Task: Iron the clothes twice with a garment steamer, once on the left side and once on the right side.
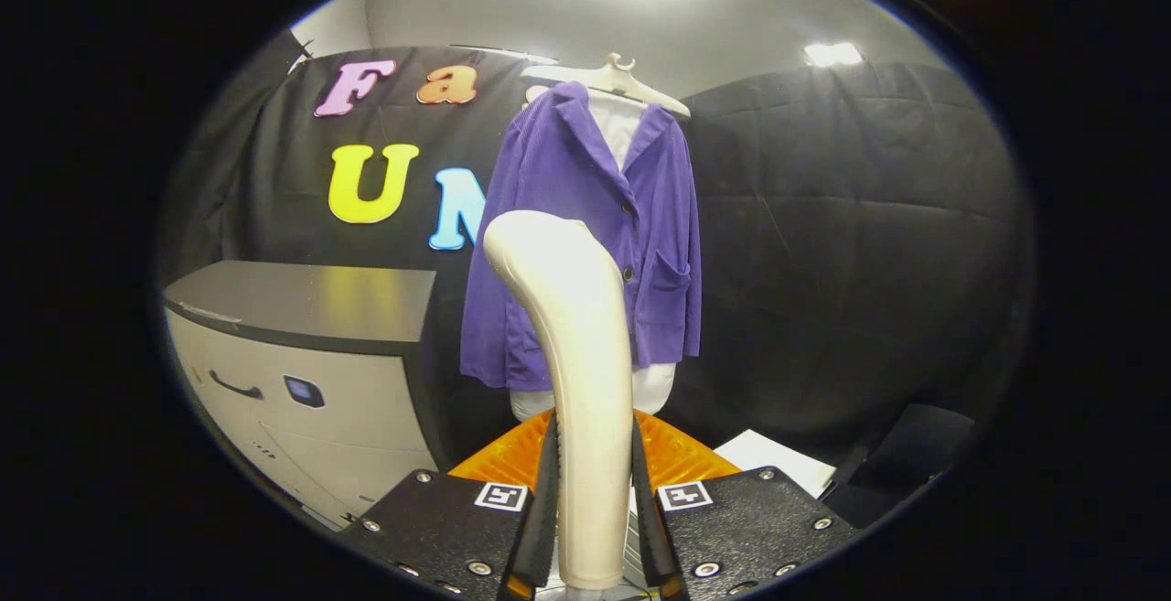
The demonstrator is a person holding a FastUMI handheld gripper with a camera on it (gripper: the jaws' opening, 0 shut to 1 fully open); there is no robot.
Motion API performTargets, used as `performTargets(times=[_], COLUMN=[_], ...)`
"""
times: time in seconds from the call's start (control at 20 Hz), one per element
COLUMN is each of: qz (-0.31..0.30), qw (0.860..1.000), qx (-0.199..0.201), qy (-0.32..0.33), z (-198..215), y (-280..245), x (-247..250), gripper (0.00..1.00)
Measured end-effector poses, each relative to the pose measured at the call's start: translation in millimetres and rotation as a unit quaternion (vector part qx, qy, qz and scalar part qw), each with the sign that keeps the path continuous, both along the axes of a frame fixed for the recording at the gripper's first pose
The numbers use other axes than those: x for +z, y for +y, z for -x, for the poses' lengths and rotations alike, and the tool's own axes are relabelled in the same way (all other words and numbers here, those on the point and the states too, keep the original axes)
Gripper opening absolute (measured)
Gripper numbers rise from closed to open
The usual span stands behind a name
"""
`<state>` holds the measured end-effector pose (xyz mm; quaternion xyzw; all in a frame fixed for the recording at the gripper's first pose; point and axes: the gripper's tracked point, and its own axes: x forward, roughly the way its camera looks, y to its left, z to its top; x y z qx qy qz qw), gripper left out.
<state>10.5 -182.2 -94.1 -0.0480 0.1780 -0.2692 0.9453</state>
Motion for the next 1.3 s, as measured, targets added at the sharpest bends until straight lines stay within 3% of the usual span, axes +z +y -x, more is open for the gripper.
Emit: performTargets(times=[0.3,0.7,1.3], qz=[0.007,0.016,0.013], qw=[0.999,0.994,0.993], qx=[0.038,0.092,0.093], qy=[-0.032,-0.056,-0.07], z=[30,57,66], y=[46,95,95], x=[46,73,85], gripper=[0.37,0.37,0.37])
